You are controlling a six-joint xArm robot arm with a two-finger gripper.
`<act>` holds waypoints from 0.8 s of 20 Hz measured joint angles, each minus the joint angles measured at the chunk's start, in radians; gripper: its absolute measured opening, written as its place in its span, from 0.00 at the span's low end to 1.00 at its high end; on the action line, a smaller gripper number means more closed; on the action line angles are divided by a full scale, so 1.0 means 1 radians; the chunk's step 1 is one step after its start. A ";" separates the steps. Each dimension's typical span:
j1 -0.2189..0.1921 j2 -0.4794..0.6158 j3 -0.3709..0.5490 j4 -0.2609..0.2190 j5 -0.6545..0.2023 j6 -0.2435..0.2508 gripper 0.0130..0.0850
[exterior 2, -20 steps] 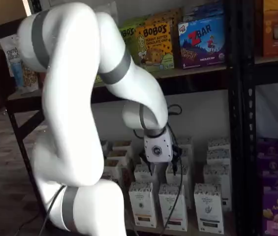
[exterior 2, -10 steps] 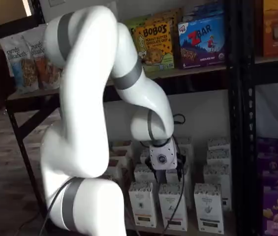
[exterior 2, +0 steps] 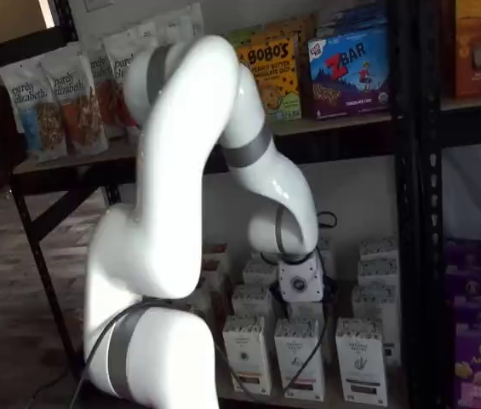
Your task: Pick up the white box with a green strip in the middle, on the bottom shelf, the sixth box from the left
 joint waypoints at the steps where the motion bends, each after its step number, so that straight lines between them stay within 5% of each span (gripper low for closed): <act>1: -0.010 0.030 -0.033 -0.005 0.007 -0.005 1.00; 5: -0.041 0.128 -0.151 -0.021 0.033 -0.022 1.00; 12: -0.068 0.254 -0.326 0.066 0.078 -0.130 1.00; 16: -0.079 0.293 -0.382 0.052 0.087 -0.127 1.00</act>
